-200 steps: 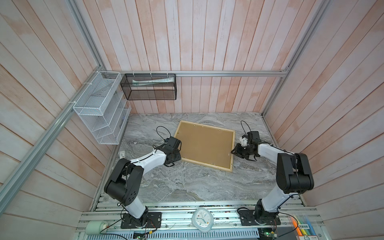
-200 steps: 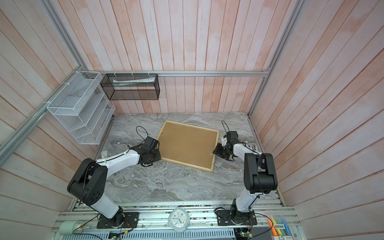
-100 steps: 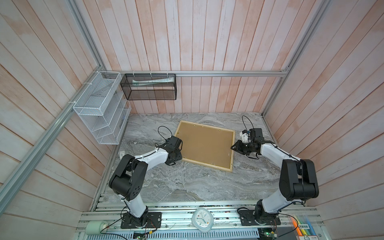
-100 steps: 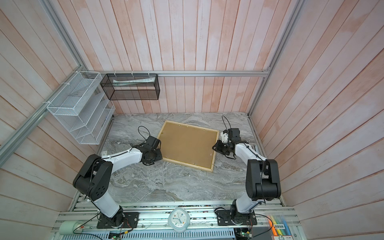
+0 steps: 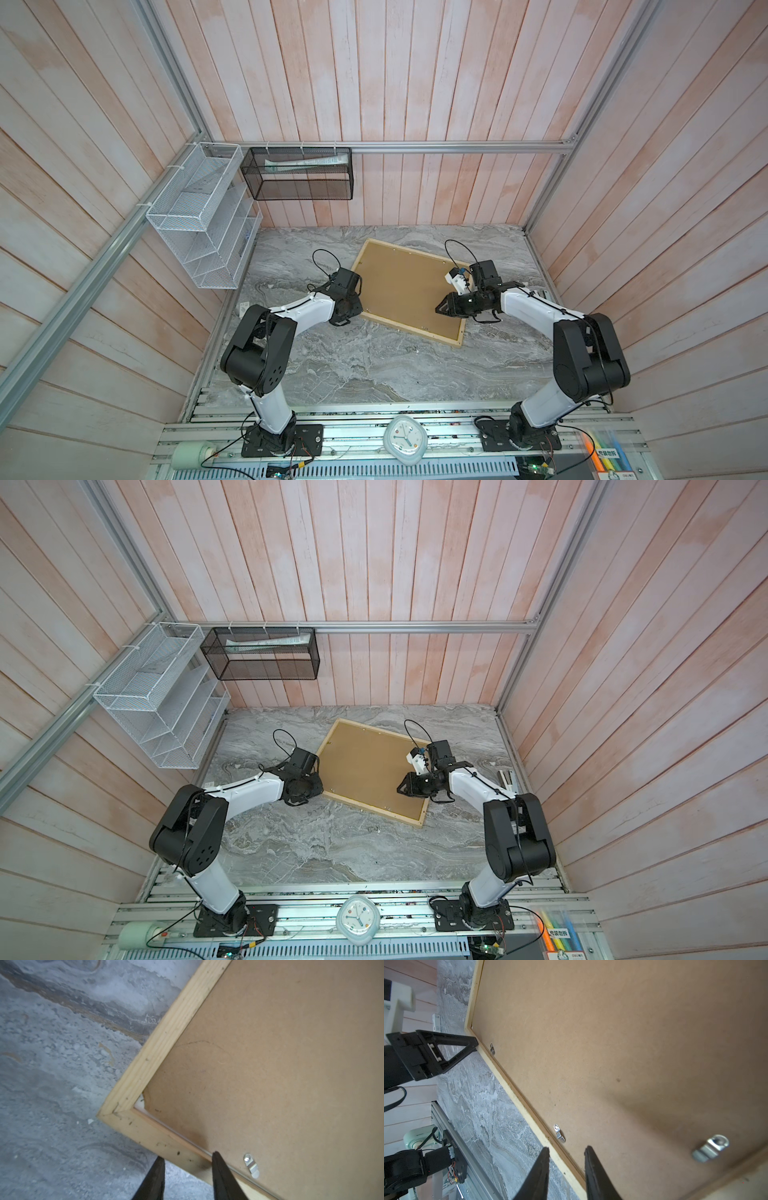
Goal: Put the photo into the frame
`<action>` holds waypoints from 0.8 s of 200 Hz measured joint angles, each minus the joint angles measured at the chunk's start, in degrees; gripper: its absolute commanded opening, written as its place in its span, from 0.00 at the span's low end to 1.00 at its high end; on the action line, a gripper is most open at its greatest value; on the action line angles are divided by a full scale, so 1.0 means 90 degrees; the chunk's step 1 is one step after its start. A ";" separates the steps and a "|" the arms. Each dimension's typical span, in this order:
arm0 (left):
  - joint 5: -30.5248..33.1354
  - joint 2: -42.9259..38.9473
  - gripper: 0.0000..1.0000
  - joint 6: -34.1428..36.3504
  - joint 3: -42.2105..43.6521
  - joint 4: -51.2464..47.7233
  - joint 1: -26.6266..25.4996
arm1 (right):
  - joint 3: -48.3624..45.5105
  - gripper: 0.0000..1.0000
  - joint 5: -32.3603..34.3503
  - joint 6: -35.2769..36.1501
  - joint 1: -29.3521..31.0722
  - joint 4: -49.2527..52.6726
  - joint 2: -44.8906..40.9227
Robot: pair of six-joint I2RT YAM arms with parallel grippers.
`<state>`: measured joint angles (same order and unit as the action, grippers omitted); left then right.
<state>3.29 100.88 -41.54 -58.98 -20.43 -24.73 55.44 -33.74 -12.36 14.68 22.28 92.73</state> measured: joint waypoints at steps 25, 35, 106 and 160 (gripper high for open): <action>-0.0044 0.0185 0.34 0.0146 -0.0172 0.0112 0.0080 | -0.0041 0.32 -0.0097 0.0015 0.0027 0.0007 0.0000; -0.0070 0.0274 0.33 0.0209 -0.0255 0.0168 0.0119 | -0.0041 0.32 -0.0117 0.0051 0.0056 0.0010 0.0000; -0.0321 0.0704 0.43 0.0665 -0.0777 0.0262 0.0389 | -0.0041 0.33 -0.0138 0.0192 0.0469 0.0102 0.0338; -0.0498 0.0469 0.52 0.0583 -0.0534 0.0197 0.0386 | -0.0238 0.34 -0.0075 0.0163 0.0746 0.0075 0.0503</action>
<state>-1.19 105.10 -36.29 -63.79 -18.65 -21.26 53.30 -34.41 -10.90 21.39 22.96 97.25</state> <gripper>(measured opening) 0.509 0.335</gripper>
